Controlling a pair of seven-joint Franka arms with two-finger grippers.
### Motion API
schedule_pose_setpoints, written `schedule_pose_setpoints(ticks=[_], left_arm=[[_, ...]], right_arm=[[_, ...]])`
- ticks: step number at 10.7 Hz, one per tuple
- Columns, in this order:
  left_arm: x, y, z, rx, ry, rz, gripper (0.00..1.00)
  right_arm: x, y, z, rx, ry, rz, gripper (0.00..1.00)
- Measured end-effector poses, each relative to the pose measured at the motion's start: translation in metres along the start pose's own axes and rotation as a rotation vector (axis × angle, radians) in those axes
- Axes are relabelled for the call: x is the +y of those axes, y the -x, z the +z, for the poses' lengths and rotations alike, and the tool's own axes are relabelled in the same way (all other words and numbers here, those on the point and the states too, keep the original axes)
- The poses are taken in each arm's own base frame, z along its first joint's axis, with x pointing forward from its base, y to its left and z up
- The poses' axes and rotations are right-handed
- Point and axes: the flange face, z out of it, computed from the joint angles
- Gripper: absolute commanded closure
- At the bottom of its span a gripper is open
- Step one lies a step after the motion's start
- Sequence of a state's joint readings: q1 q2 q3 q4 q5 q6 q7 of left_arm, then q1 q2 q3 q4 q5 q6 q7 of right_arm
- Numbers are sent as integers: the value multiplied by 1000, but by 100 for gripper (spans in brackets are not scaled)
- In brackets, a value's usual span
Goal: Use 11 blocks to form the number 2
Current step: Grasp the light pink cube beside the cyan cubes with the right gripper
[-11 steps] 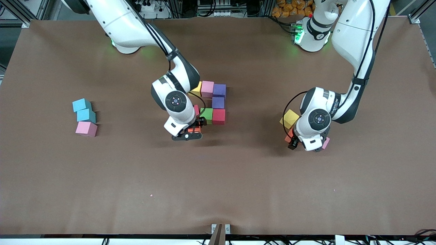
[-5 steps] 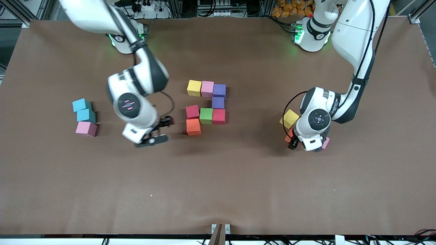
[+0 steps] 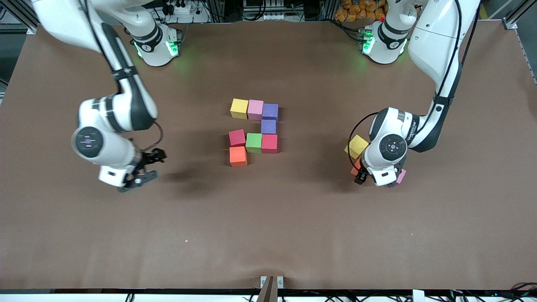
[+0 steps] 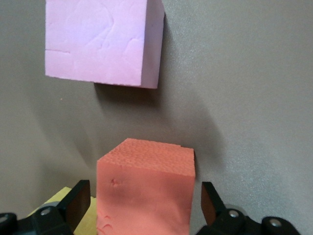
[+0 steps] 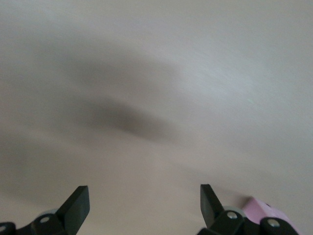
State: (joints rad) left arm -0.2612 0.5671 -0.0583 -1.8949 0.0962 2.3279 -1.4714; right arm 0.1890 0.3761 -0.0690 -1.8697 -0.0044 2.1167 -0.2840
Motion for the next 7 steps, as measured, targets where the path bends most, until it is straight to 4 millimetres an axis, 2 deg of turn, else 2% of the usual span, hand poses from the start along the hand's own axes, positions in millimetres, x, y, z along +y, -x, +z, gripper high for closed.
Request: schedule_pose_setpoints(ticks=[4,6,7], left_arm=[[0,0,0,0,0,0,0],[0,0,0,0,0,-1,0],[0,-1,0,0,0,-1,0]], right_arm=[[108,51,12,-5,-23,187,0],[152,74,14,13,-2,252,0],[168,86,19,5,-5,281,0]])
